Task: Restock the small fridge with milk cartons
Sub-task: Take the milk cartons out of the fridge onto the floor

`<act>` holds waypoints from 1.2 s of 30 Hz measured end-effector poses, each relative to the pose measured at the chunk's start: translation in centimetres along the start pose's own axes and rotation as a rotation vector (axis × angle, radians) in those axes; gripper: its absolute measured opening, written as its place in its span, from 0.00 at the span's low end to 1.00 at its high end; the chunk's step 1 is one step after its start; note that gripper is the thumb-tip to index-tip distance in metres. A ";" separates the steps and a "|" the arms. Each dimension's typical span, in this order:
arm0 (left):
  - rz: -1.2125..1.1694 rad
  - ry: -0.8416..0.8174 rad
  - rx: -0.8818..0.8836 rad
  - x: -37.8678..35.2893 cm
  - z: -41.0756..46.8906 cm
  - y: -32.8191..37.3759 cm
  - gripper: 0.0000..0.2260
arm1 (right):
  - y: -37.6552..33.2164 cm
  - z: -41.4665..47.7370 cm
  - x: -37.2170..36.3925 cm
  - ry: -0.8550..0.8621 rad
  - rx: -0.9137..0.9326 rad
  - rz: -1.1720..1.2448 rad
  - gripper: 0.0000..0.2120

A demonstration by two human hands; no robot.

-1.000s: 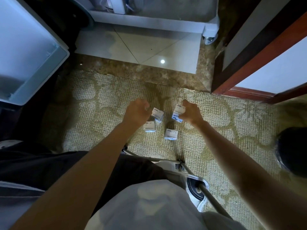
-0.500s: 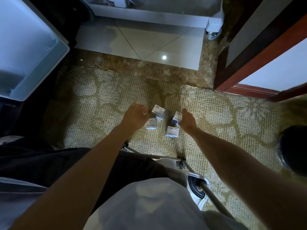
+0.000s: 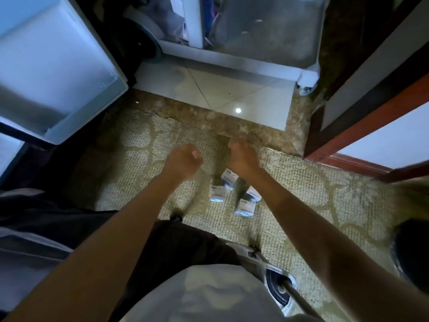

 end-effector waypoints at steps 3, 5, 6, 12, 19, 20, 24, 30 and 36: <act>-0.029 0.122 0.001 3.7 -1.0 -0.4 0.10 | -6.1 -0.3 2.5 0.021 0.167 0.062 0.15; -0.033 0.220 0.006 6.5 -2.1 -1.0 0.11 | -9.9 -0.6 3.6 0.054 0.281 0.049 0.14; -0.038 0.271 0.017 8.0 -2.7 -1.4 0.12 | -11.9 -0.7 4.0 0.073 0.333 0.033 0.14; -0.057 0.547 0.137 17.1 -6.6 -5.5 0.12 | -23.1 -1.4 4.8 0.093 0.588 -0.054 0.11; -0.217 0.799 0.328 24.9 -12.8 -14.1 0.11 | -36.2 -3.1 2.5 0.053 0.828 -0.156 0.13; -0.239 0.818 0.363 25.6 -13.8 -15.6 0.11 | -38.1 -3.3 1.7 0.032 0.855 -0.146 0.12; -0.297 0.865 0.504 27.9 -18.0 -21.7 0.11 | -45.1 -4.1 -1.7 -0.074 0.910 -0.065 0.11; -0.374 0.912 0.612 31.2 -21.8 -29.8 0.10 | -54.5 -4.9 -6.9 -0.202 0.984 -0.078 0.11; -0.438 0.904 0.687 35.6 -22.3 -36.6 0.11 | -62.5 -3.2 -11.1 -0.233 1.019 -0.099 0.09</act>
Point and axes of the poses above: each hand's wrist, its own z-axis towards the middle knuckle, its own x-axis out of the back of the hand, y = z × x, the point moved 3 cm from there along z, towards the middle knuckle, and after that the axes turned 8 degrees about -y, right-handed, at the moved point
